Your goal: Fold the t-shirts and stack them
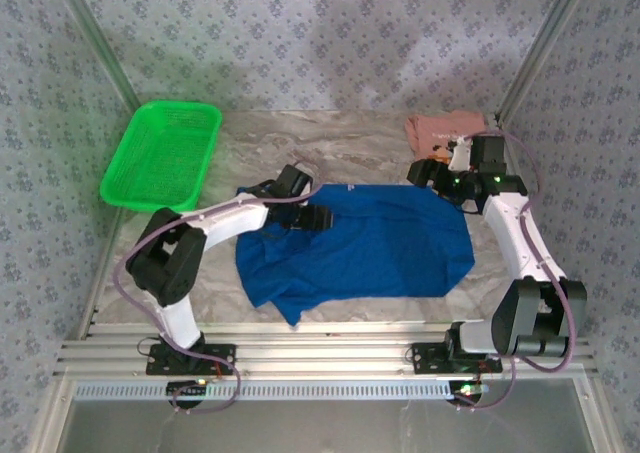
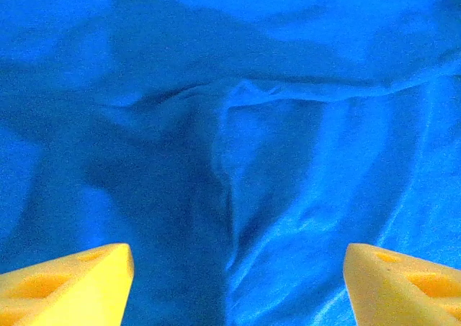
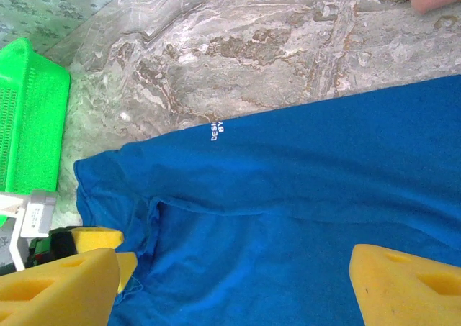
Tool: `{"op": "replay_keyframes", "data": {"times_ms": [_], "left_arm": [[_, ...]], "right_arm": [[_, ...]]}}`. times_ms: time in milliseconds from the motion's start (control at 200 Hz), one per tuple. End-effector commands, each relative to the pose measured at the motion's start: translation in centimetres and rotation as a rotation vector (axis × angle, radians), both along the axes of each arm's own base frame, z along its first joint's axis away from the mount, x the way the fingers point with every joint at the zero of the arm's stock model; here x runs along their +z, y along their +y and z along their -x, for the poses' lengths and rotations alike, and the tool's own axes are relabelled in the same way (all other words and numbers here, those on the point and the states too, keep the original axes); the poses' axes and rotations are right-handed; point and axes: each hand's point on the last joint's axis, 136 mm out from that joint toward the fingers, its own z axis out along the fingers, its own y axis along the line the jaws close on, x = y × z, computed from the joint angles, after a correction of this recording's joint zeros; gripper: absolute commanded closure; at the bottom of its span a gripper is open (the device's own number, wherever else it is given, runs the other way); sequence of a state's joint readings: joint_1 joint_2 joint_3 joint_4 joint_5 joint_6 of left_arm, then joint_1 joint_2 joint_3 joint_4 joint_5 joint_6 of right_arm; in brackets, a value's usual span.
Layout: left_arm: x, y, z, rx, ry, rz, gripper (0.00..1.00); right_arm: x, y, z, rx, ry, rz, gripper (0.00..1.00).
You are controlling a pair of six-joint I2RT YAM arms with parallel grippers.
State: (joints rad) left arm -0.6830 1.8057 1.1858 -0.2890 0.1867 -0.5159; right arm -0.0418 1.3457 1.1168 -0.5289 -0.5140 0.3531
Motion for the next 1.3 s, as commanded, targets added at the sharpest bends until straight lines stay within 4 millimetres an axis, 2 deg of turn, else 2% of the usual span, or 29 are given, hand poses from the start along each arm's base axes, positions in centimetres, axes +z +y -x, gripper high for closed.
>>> {"op": "replay_keyframes", "data": {"times_ms": [0, 105, 175, 255, 365, 470, 540, 600, 665, 725, 814, 984, 1134, 1294], "left_arm": [[0.8, -3.0, 1.3, -0.069, 0.038, 0.08, 0.24], [-0.5, -4.7, 3.6, -0.134, 0.128, 0.113, 0.24], [-1.5, -4.8, 5.0, -0.159, 0.161, 0.084, 0.24], [-1.4, -4.6, 5.5, -0.145, 0.163, 0.108, 0.24], [0.7, -4.4, 4.9, -0.114, 0.127, 0.15, 0.22], [4.3, -3.8, 3.6, -0.062, 0.065, 0.224, 0.2], [6.3, -2.2, 2.3, 0.002, 0.022, 0.234, 0.2], [6.7, 0.0, 1.4, 0.082, 0.01, 0.191, 0.19], [5.5, 3.6, 0.3, 0.198, 0.034, 0.091, 0.19], [3.7, 6.9, -0.3, 0.299, 0.07, 0.0, 0.24], [1.1, 9.7, -1.1, 0.385, 0.101, -0.047, 0.29], [-3.5, 12.7, -3.1, 0.495, 0.128, -0.14, 0.33], [-5.7, 14.4, -5.0, 0.545, 0.139, -0.223, 0.33], [-7.6, 17.2, -5.3, 0.577, 0.158, -0.314, 0.34]], "right_arm": [[0.4, 0.2, 1.0, 0.022, 0.002, -0.009, 0.15], [0.3, -0.1, 1.2, 0.014, 0.002, -0.008, 0.14], [0.4, -0.3, 1.1, 0.008, 0.003, -0.013, 0.15], [0.5, -0.5, 1.0, 0.003, -0.003, -0.01, 0.14], [0.5, -0.6, 0.6, -0.008, -0.009, -0.011, 0.14], [0.2, -0.3, 0.3, -0.011, -0.003, -0.018, 0.14], [-0.5, -0.3, 0.2, -0.022, 0.024, -0.005, 0.14], [-1.6, -0.1, 0.3, -0.025, 0.069, 0.019, 0.14], [-2.8, 0.4, 0.4, -0.018, 0.113, 0.047, 0.15], [-4.5, 0.6, 0.5, -0.02, 0.161, 0.082, 0.14], [-7.2, 0.6, 0.2, -0.056, 0.222, 0.103, 0.15], [-11.8, -1.4, -1.3, -0.181, 0.284, 0.182, 0.15], [-14.1, -4.2, -3.0, -0.279, 0.309, 0.275, 0.16], [-16.2, -6.7, -4.1, -0.325, 0.379, 0.346, 0.17]]}}
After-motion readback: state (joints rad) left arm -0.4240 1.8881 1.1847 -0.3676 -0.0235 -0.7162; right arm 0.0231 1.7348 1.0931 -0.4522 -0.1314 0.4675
